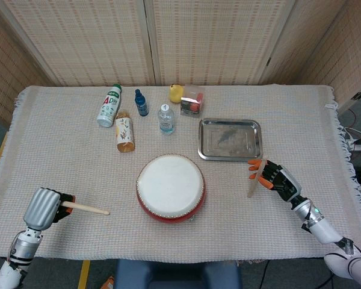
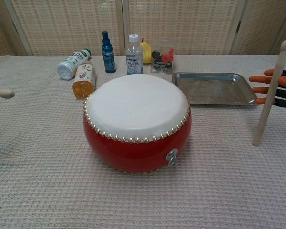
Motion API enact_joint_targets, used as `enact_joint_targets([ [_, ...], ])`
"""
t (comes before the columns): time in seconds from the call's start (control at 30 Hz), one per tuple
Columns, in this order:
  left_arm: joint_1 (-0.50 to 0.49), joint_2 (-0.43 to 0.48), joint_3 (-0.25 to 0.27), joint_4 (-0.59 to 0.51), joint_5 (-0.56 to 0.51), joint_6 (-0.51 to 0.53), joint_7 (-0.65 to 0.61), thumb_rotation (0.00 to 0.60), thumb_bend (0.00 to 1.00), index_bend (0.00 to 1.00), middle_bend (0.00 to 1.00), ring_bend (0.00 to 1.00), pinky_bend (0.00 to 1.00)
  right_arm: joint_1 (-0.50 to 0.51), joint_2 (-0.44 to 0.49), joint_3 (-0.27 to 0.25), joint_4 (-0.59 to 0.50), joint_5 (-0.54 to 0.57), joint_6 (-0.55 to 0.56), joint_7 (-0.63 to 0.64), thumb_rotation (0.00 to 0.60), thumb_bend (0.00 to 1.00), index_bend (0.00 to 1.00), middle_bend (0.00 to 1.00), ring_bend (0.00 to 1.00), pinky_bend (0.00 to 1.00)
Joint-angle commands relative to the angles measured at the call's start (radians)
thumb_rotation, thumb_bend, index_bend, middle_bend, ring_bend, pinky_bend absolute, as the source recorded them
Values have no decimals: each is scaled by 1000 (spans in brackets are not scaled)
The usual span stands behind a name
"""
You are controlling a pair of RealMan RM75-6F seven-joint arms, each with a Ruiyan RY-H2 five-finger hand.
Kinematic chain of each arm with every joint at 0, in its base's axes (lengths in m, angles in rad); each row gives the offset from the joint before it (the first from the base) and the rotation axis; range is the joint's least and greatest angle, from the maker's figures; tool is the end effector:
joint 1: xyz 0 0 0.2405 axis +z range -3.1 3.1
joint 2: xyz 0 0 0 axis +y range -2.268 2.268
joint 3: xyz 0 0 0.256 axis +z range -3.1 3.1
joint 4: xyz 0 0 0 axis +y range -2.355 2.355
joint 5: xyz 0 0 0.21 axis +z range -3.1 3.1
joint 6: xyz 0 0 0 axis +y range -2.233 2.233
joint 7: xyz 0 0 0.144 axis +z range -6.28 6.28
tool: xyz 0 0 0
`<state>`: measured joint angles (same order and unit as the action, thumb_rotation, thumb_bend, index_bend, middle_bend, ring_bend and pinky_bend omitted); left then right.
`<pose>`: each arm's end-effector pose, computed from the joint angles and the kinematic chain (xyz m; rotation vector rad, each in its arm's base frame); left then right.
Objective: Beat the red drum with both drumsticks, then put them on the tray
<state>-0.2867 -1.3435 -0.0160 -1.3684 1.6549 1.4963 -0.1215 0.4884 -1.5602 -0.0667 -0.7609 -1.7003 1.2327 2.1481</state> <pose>-0.2750 0.2339 0.0948 -1.6156 -0.8059 -1.1850 -0.3250 -0.3105 0.0461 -0.7931 2.4784 -1.7505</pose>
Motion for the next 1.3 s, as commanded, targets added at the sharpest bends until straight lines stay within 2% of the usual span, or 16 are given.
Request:
enact_joint_targets([
  [0.03, 2, 4, 1, -4, -1, 0, 4, 600, 577, 1000, 1000, 1000, 1000, -2, -6, -11, 9, -1, 10, 4, 599, 262, 462, 290, 293, 403],
  [0.27, 4, 6, 3, -11, -2, -3, 9, 600, 577, 1000, 1000, 1000, 1000, -13, -25, -31, 31, 0, 36, -9, 599, 262, 517, 326, 327, 440],
  [0.6, 1, 5, 3, -16, 0, -9, 10, 600, 576, 1000, 1000, 1000, 1000, -19, -37, -54, 30, -3, 52, -65, 599, 262, 535, 329, 330, 447],
  [0.97, 1, 6, 3, -16, 1, -10, 7, 600, 577, 1000, 1000, 1000, 1000, -19, -54, -82, 26, 0, 18, -117, 599, 262, 567, 355, 348, 450],
  [1.17, 2, 5, 4, -17, 2, -10, 7, 600, 576, 1000, 1000, 1000, 1000, -15, -68, -92, 35, 2, -7, -145, 598, 261, 627, 397, 387, 473],
  [1.3, 2, 5, 4, -19, 4, -9, 7, 600, 576, 1000, 1000, 1000, 1000, -10, -75, -95, 33, 1, -13, -167, 599, 220, 663, 427, 414, 500],
])
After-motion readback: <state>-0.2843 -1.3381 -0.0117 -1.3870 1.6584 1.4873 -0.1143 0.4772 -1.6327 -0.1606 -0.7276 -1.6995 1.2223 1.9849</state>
